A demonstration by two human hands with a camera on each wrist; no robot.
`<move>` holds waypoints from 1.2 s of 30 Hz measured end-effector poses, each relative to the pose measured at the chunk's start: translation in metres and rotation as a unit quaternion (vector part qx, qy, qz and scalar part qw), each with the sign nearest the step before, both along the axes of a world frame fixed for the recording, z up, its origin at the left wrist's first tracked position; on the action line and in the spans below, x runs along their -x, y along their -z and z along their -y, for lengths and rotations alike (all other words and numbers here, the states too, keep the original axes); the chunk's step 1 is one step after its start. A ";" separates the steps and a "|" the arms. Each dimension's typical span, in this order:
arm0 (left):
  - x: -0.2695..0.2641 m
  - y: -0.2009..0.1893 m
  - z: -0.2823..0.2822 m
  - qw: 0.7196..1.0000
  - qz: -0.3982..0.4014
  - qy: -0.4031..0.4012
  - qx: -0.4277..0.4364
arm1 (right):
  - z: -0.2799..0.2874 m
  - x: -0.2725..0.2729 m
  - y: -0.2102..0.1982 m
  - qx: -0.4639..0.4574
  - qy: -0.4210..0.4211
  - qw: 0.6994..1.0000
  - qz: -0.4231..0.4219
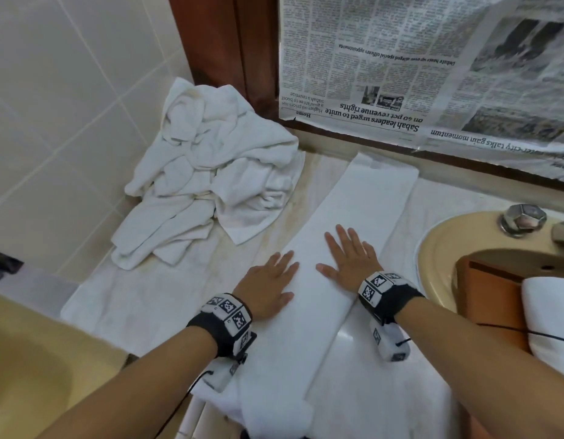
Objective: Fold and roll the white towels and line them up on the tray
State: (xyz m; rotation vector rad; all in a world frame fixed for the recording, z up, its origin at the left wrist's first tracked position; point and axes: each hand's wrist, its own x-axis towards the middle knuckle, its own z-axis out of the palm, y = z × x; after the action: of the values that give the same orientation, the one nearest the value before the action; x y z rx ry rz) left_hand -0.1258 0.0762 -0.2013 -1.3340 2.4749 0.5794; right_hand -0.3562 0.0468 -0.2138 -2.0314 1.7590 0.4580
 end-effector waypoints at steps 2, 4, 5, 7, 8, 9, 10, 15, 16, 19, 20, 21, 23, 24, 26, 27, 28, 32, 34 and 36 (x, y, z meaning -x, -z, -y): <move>-0.010 -0.001 -0.002 0.999 -0.008 -0.035 0.012 | 0.010 0.007 0.001 -0.001 0.003 1.000 -0.007; -0.017 -0.005 -0.008 0.996 -0.028 -0.081 0.023 | 0.020 0.012 0.000 0.006 0.010 1.000 -0.015; -0.020 -0.007 -0.011 0.993 -0.045 -0.108 0.031 | 0.026 0.014 0.001 0.008 0.015 1.000 -0.017; -0.024 -0.012 -0.021 0.984 -0.069 -0.156 0.047 | 0.033 0.015 -0.001 0.015 0.028 0.999 -0.017; -0.025 -0.013 -0.026 0.981 -0.073 -0.175 0.048 | 0.036 0.013 -0.003 0.022 0.033 0.999 -0.024; -0.026 -0.014 -0.031 0.977 -0.076 -0.193 0.042 | 0.037 0.008 -0.006 0.027 0.038 0.998 -0.039; -0.026 -0.014 -0.036 0.973 -0.080 -0.212 0.033 | 0.035 0.002 -0.008 0.033 0.046 0.997 -0.051; -0.022 -0.012 -0.054 0.951 -0.079 -0.297 -0.035 | -0.017 -0.048 -0.011 0.055 0.043 0.997 0.017; -0.021 -0.011 -0.057 0.948 -0.074 -0.304 -0.047 | -0.033 -0.055 -0.009 0.036 0.022 0.999 0.035; -0.017 -0.012 -0.059 0.946 -0.074 -0.311 -0.056 | -0.060 -0.053 0.000 0.014 -0.012 0.999 0.036; -0.017 -0.012 -0.057 0.945 -0.078 -0.314 -0.059 | -0.063 -0.048 0.001 0.016 -0.014 0.999 0.034; -0.015 -0.013 -0.054 0.942 -0.083 -0.319 -0.066 | -0.065 -0.042 0.002 0.018 -0.015 0.999 0.035; -0.012 -0.016 -0.050 0.935 -0.095 -0.332 -0.077 | -0.064 -0.036 0.001 0.016 -0.007 0.998 0.053; -0.009 -0.016 -0.049 0.933 -0.101 -0.336 -0.081 | -0.064 -0.035 0.000 0.015 0.002 0.998 0.065; -0.002 -0.018 -0.048 0.931 -0.100 -0.340 -0.087 | -0.064 -0.036 -0.003 0.021 0.019 0.996 0.080; 0.001 -0.018 -0.048 0.932 -0.097 -0.339 -0.088 | -0.064 -0.038 -0.004 0.026 0.026 0.996 0.083; 0.003 -0.018 -0.048 0.933 -0.093 -0.336 -0.086 | -0.065 -0.039 -0.005 0.032 0.033 0.995 0.085; 0.001 -0.025 -0.041 0.924 -0.147 -0.344 -0.074 | -0.061 -0.042 -0.009 0.081 0.059 0.990 0.103; -0.006 -0.032 -0.034 0.903 -0.194 -0.378 -0.065 | -0.056 -0.042 -0.013 0.120 0.080 0.982 0.122; -0.015 -0.035 -0.027 0.885 -0.209 -0.413 -0.051 | -0.052 -0.041 -0.016 0.140 0.088 0.979 0.118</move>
State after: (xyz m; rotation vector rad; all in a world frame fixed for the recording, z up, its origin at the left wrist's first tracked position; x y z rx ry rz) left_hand -0.1106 0.1034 -0.1661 -2.4221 1.9858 1.2659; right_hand -0.3148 0.0986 -0.1983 -1.9871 1.9146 -0.0883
